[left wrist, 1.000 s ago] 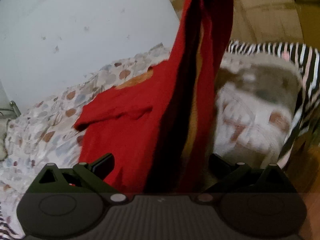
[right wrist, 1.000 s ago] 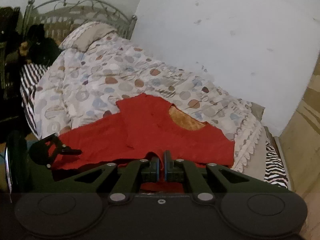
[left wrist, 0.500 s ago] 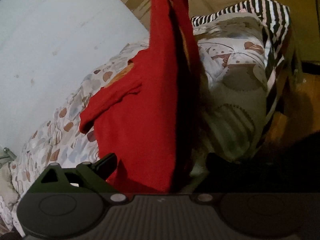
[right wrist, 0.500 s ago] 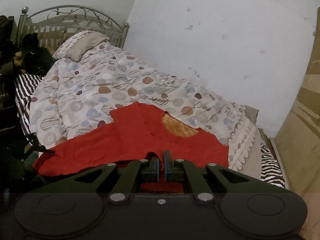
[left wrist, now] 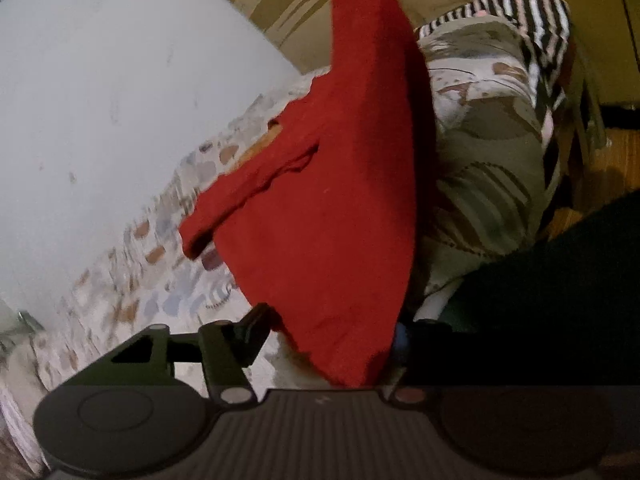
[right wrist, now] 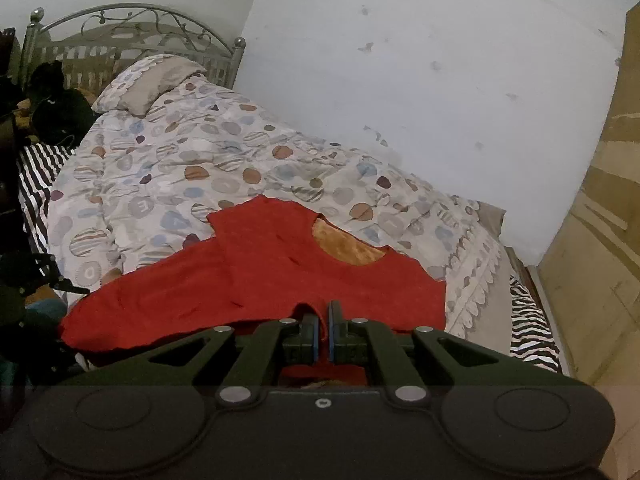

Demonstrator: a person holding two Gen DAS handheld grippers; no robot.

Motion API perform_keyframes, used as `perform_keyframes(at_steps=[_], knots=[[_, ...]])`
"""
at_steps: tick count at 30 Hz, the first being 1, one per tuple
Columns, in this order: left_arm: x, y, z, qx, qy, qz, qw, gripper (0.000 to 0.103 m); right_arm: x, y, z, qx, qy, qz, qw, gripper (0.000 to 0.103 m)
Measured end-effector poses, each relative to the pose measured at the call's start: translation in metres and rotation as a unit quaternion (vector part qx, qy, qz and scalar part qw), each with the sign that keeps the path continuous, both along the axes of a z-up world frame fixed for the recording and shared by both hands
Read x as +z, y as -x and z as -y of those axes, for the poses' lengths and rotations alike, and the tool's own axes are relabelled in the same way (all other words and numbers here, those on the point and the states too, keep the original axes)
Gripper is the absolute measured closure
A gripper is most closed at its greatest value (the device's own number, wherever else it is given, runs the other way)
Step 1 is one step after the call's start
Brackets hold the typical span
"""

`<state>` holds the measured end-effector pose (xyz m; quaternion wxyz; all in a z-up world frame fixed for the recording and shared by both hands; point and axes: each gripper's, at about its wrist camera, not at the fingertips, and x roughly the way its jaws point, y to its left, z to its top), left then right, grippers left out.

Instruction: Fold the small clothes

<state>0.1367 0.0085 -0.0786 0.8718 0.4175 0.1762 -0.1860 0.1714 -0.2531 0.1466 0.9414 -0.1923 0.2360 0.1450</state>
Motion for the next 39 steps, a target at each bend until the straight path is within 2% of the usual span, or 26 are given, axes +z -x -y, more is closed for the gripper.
perform_keyframes(at_steps=[4, 7, 9, 13, 15, 17, 20, 22, 24, 26, 30, 33, 39], knots=[[-0.011, 0.013, 0.007, -0.027, -0.057, 0.061, 0.9961, 0.042, -0.003, 0.002, 0.000, -0.003, 0.000, -0.005, 1.000, 0.100], [-0.015, 0.021, 0.011, -0.044, -0.078, 0.079, 0.9928, 0.052, -0.005, 0.005, 0.001, -0.003, 0.003, -0.008, 1.000, 0.100], [-0.018, 0.022, 0.011, -0.053, -0.086, 0.077, 0.9920, 0.070, -0.007, 0.008, 0.002, -0.004, 0.004, -0.008, 1.000, 0.100], [-0.021, 0.022, 0.010, -0.047, -0.086, 0.069, 0.9928, 0.087, -0.010, 0.012, 0.006, -0.010, 0.001, -0.012, 1.000, 0.100], [-0.018, 0.019, 0.007, -0.028, -0.067, 0.059, 0.9956, 0.094, -0.012, 0.015, 0.008, -0.010, 0.001, -0.013, 1.000, 0.100], [-0.008, 0.018, 0.003, -0.006, -0.030, 0.051, 0.9982, 0.096, -0.017, 0.021, 0.006, -0.007, 0.015, -0.004, 1.000, 0.100], [0.010, 0.020, -0.005, 0.018, 0.022, 0.070, 0.9971, 0.097, -0.032, 0.039, 0.002, 0.004, 0.051, 0.018, 0.999, 0.100], [0.023, 0.022, -0.010, 0.033, 0.064, 0.088, 0.9935, 0.097, -0.044, 0.052, 0.002, 0.005, 0.063, 0.025, 0.998, 0.100], [0.036, 0.023, -0.015, 0.050, 0.104, 0.114, 0.9868, 0.097, -0.057, 0.064, 0.004, -0.002, 0.074, 0.033, 0.997, 0.100], [0.049, 0.023, -0.019, 0.073, 0.151, 0.140, 0.9758, 0.097, -0.070, 0.077, 0.007, -0.011, 0.077, 0.051, 0.996, 0.100], [0.075, 0.027, -0.024, 0.101, 0.253, 0.161, 0.9488, 0.098, -0.089, 0.099, 0.015, -0.039, 0.028, 0.086, 0.995, 0.100], [0.089, 0.038, -0.025, 0.094, 0.273, 0.178, 0.9406, 0.098, -0.088, 0.116, 0.023, -0.064, -0.007, 0.133, 0.989, 0.101], [0.133, 0.087, -0.029, 0.082, 0.281, 0.207, 0.9334, 0.098, -0.053, 0.152, 0.046, -0.071, -0.049, 0.175, 0.981, 0.101]])
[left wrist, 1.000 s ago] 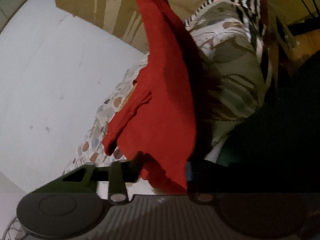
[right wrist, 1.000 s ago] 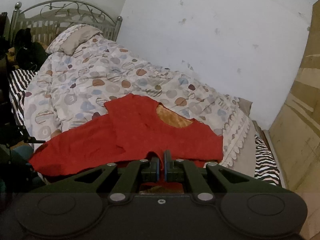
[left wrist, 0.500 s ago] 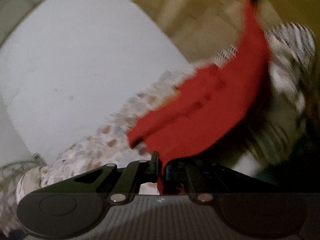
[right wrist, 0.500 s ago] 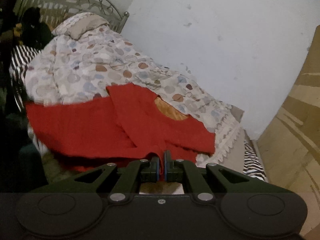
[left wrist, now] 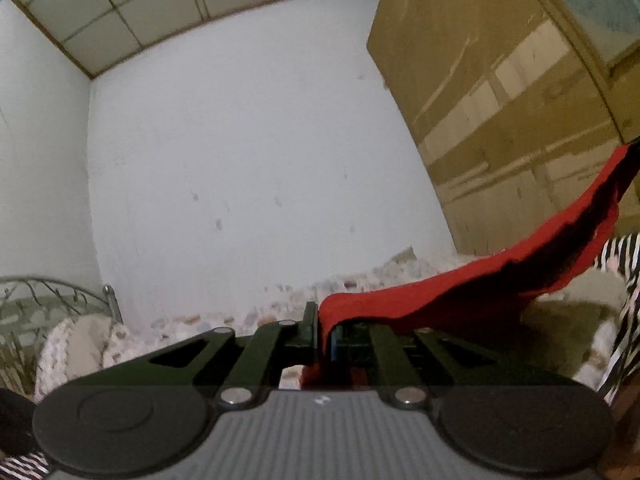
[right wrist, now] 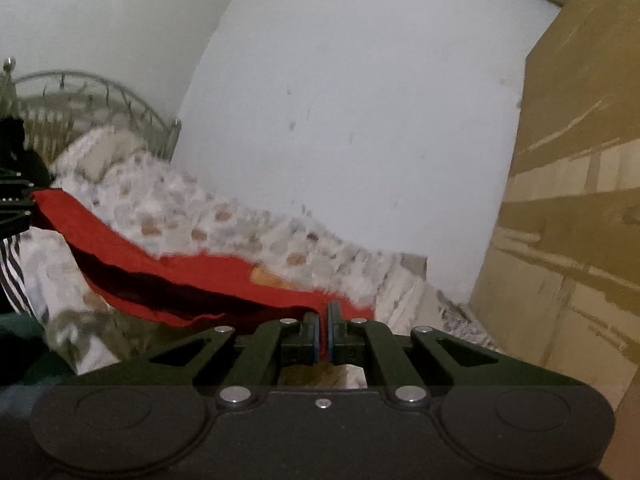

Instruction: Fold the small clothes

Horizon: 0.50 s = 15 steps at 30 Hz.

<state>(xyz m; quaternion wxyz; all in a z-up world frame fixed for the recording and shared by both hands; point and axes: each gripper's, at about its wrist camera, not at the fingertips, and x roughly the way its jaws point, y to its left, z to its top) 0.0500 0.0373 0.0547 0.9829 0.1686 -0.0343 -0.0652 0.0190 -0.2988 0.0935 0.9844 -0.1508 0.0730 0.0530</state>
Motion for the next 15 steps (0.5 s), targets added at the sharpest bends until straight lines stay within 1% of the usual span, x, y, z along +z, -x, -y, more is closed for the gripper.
perform_keyframes(at_steps=[3, 5, 8, 11, 14, 15], knots=[[0.025, 0.024, -0.002, -0.010, 0.010, -0.005, 0.9999, 0.098, 0.022, 0.023, 0.003, 0.010, -0.003, 0.021, 1.000, 0.101], [0.039, 0.037, -0.002, -0.015, 0.006, -0.006, 0.9999, 0.098, 0.036, 0.036, 0.005, 0.016, -0.014, 0.026, 0.999, 0.101], [0.058, 0.045, -0.004, -0.025, 0.005, -0.013, 0.9996, 0.098, 0.053, 0.047, 0.011, 0.015, -0.031, 0.030, 0.999, 0.101], [0.075, 0.027, -0.008, -0.041, 0.023, -0.036, 0.9983, 0.098, 0.065, 0.044, 0.020, 0.013, -0.064, 0.028, 0.997, 0.101], [0.091, -0.013, -0.010, -0.054, 0.026, -0.041, 0.9973, 0.098, 0.073, 0.020, 0.026, 0.012, -0.071, 0.025, 0.997, 0.101], [0.096, -0.033, -0.010, -0.058, 0.032, -0.053, 0.9964, 0.098, 0.076, 0.007, 0.027, 0.012, -0.073, 0.021, 0.997, 0.101]])
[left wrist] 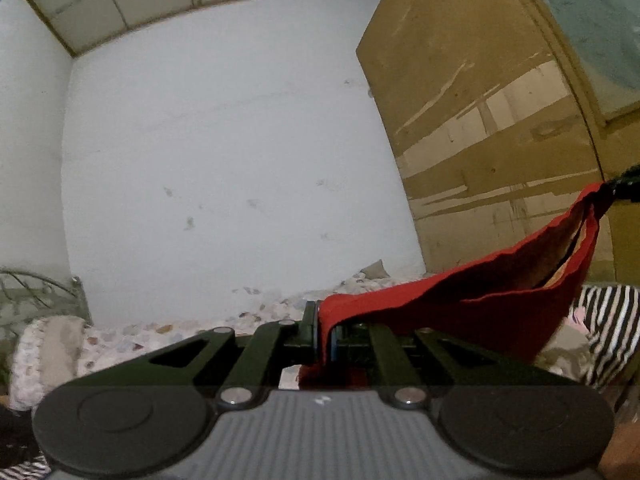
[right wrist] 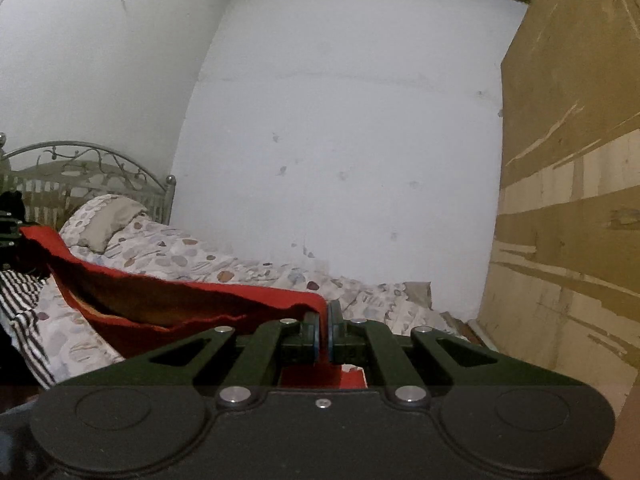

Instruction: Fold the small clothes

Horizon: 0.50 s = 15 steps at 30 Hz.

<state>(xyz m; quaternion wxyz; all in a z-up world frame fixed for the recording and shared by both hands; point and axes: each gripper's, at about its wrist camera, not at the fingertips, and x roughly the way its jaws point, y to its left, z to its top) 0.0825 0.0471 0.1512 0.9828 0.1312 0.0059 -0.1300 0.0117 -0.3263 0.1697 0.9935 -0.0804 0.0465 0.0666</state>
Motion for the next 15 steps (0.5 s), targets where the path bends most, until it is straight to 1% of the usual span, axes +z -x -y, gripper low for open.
perform_keyframes(at_steps=[3, 5, 7, 9, 11, 12, 15], knots=[[0.017, -0.065, 0.001, -0.001, 0.006, -0.048, 0.9988, 0.098, 0.016, -0.055, 0.008, 0.001, -0.012, -0.025, 1.000, 0.101], [0.021, -0.107, 0.003, 0.003, 0.000, -0.076, 0.9971, 0.098, 0.025, -0.097, 0.009, -0.003, -0.002, -0.045, 0.999, 0.101], [0.022, -0.155, 0.010, 0.013, -0.016, -0.104, 0.9943, 0.097, 0.030, -0.144, 0.010, -0.008, 0.003, -0.069, 0.998, 0.101], [0.016, -0.202, 0.015, 0.023, -0.026, -0.136, 0.9901, 0.097, 0.029, -0.188, 0.007, -0.012, 0.008, -0.090, 0.996, 0.101], [0.007, -0.241, 0.017, 0.031, -0.027, -0.171, 0.9845, 0.097, 0.023, -0.231, 0.002, -0.019, 0.023, -0.108, 0.994, 0.100], [0.000, -0.263, 0.018, 0.036, -0.029, -0.189, 0.9809, 0.097, 0.017, -0.252, -0.002, -0.023, 0.036, -0.116, 0.992, 0.100], [-0.026, -0.307, 0.015, 0.047, -0.044, -0.228, 0.9716, 0.097, -0.008, -0.312, -0.010, -0.032, 0.066, -0.149, 0.986, 0.100]])
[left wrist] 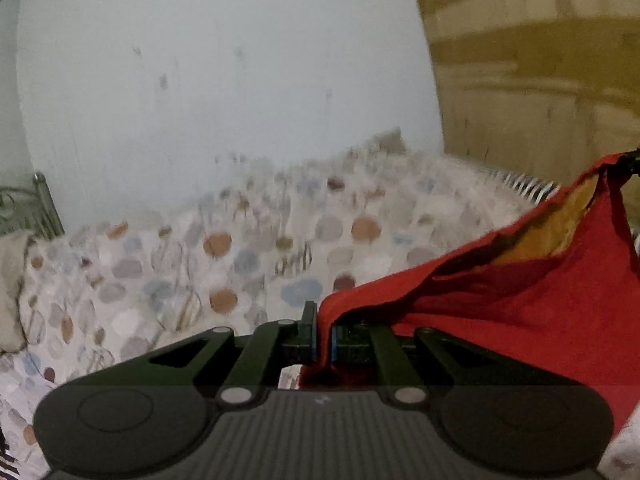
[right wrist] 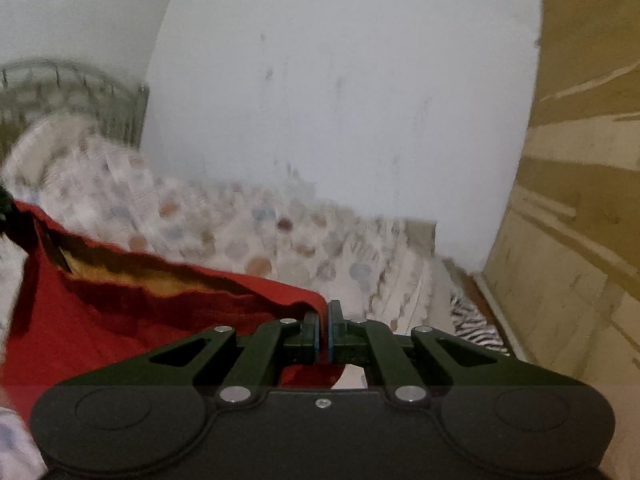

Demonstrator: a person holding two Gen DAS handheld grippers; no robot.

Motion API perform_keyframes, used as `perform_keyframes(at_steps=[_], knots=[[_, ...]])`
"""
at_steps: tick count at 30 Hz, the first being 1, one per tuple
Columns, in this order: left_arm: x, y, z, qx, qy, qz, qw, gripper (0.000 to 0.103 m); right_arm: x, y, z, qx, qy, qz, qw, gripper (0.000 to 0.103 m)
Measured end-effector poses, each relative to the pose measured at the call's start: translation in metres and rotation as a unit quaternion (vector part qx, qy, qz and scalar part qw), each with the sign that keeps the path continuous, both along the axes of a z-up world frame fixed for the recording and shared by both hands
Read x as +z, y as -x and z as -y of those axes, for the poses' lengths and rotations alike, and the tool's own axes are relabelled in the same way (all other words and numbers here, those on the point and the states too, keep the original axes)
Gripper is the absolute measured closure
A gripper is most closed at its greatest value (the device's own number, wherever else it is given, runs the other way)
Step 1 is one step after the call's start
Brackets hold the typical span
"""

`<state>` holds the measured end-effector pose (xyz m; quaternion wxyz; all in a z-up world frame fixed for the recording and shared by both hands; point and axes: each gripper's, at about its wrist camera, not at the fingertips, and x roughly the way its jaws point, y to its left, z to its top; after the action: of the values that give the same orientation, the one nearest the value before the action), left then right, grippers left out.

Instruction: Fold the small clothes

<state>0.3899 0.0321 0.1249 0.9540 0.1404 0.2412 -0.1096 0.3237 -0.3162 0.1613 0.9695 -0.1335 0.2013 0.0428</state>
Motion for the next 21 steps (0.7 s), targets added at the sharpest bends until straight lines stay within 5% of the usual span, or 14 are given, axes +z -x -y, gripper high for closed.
perform_keyframes(at_steps=[6, 14, 21], knots=[[-0.057, -0.063, 0.006, 0.005, 0.001, -0.072, 0.9974, 0.097, -0.075, -0.093, 0.000, -0.017, 0.018, -0.099, 0.995, 0.100], [-0.108, -0.098, 0.003, 0.004, 0.016, -0.126, 0.9918, 0.096, -0.139, -0.121, 0.002, -0.029, 0.020, -0.146, 0.989, 0.099], [-0.118, -0.108, -0.029, 0.025, 0.146, -0.174, 0.9735, 0.091, -0.155, -0.127, 0.016, -0.035, -0.013, -0.150, 0.988, 0.088]])
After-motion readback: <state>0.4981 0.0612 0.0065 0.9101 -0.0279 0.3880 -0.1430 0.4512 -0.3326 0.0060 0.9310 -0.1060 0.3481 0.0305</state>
